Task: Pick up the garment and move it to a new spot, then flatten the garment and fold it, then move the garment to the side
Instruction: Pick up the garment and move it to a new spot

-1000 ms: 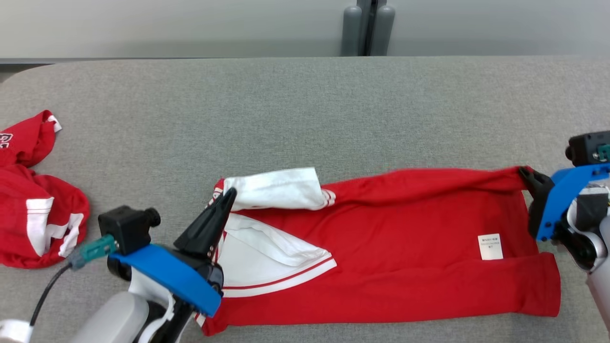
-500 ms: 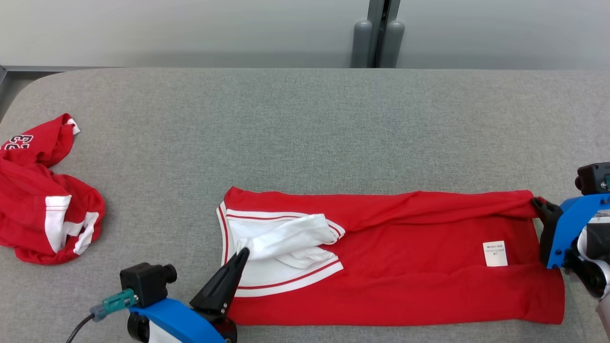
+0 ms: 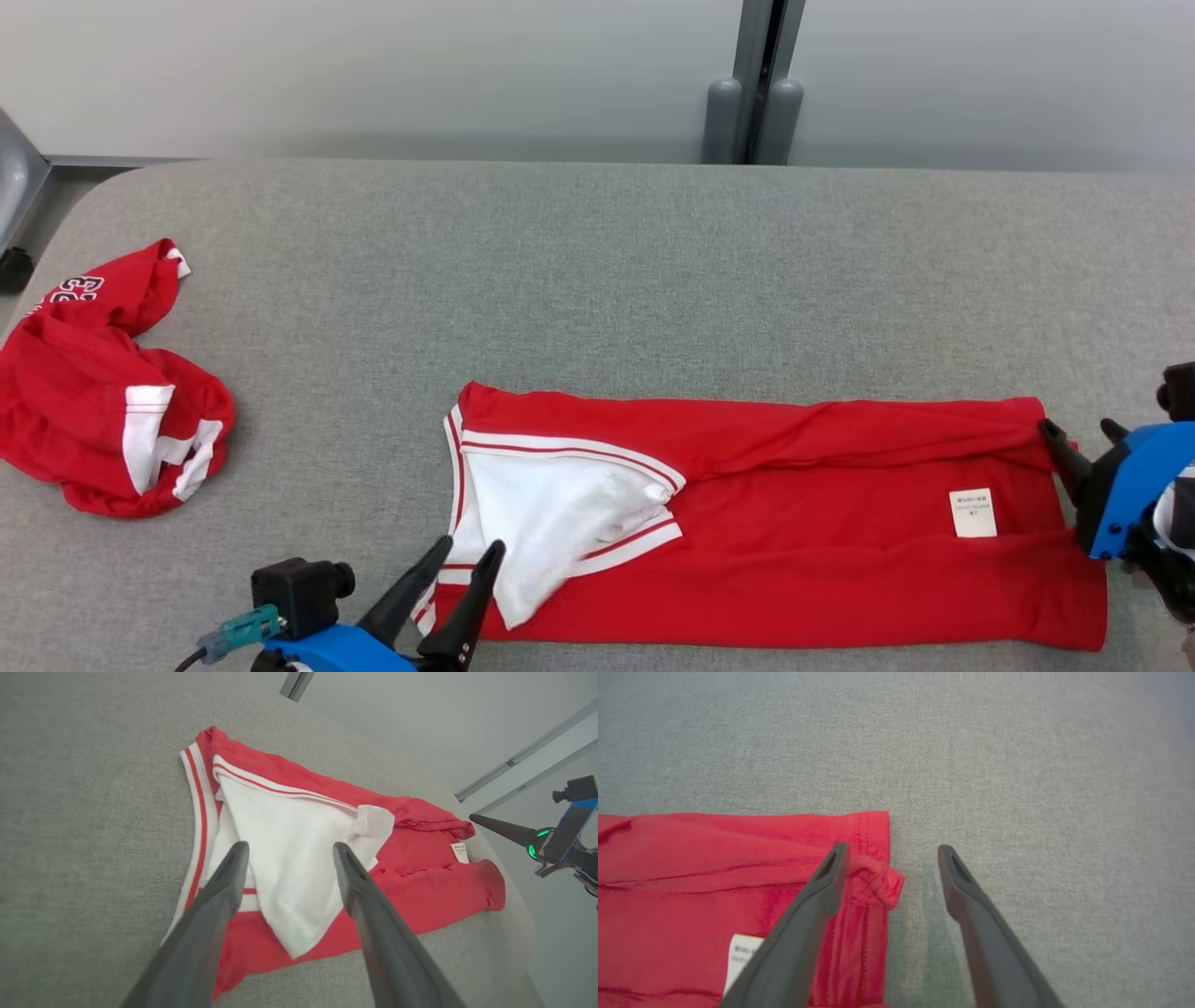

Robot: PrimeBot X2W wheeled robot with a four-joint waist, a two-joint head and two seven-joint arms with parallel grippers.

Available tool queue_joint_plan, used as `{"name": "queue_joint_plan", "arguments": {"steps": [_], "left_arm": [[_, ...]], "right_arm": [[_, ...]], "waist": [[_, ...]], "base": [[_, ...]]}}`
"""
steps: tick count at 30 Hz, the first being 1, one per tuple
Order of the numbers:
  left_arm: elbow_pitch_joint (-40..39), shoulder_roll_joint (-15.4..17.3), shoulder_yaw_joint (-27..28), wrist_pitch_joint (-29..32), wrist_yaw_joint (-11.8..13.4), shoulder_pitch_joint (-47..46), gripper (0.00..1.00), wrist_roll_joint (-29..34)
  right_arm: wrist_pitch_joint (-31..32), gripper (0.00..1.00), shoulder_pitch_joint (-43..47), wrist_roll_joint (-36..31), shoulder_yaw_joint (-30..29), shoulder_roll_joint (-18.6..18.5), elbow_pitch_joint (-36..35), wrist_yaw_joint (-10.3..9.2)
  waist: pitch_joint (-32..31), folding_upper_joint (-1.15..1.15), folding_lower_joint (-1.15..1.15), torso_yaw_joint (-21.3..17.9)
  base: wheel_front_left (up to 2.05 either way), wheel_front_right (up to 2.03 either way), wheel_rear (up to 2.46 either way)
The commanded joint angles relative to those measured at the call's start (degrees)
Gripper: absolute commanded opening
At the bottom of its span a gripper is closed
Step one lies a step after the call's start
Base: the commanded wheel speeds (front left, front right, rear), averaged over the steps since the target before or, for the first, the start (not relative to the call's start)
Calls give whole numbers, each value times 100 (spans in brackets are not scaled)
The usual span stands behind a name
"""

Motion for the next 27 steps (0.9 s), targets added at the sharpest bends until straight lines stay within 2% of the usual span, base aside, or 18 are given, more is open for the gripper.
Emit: {"name": "queue_joint_plan", "arguments": {"steps": [1,6,10,19,22,27], "left_arm": [[42,0,30,-110,28,-9,100,98],[251,-76,229,-796,150,-134,100,488],[417,-216,508,-1077,260,-261,100,817],[642,-571,1415,-1145,354,-551,100,1767],[668,-662,1787,-1147,402,-544,100,2178],[708,-866,2267,-1148,289,-383,100,2619]], "right_arm": [[-62,100,133,42,-89,18,-76,1],[-246,100,509,116,-485,157,-529,1],[-331,100,822,157,-795,403,-990,1],[-454,100,1299,96,-1334,1108,-1867,1],[-526,100,1336,104,-1392,1311,-1941,1],[-679,100,1350,-17,-1572,1539,-1795,1]], "waist": [[-38,0,0,9],[-173,0,0,44],[-241,0,0,55],[-278,0,0,21],[-261,0,0,-59],[-216,0,0,-144]], "base": [[0,0,0],[0,0,0],[0,0,0],[0,0,0],[0,0,0],[0,0,0]]}}
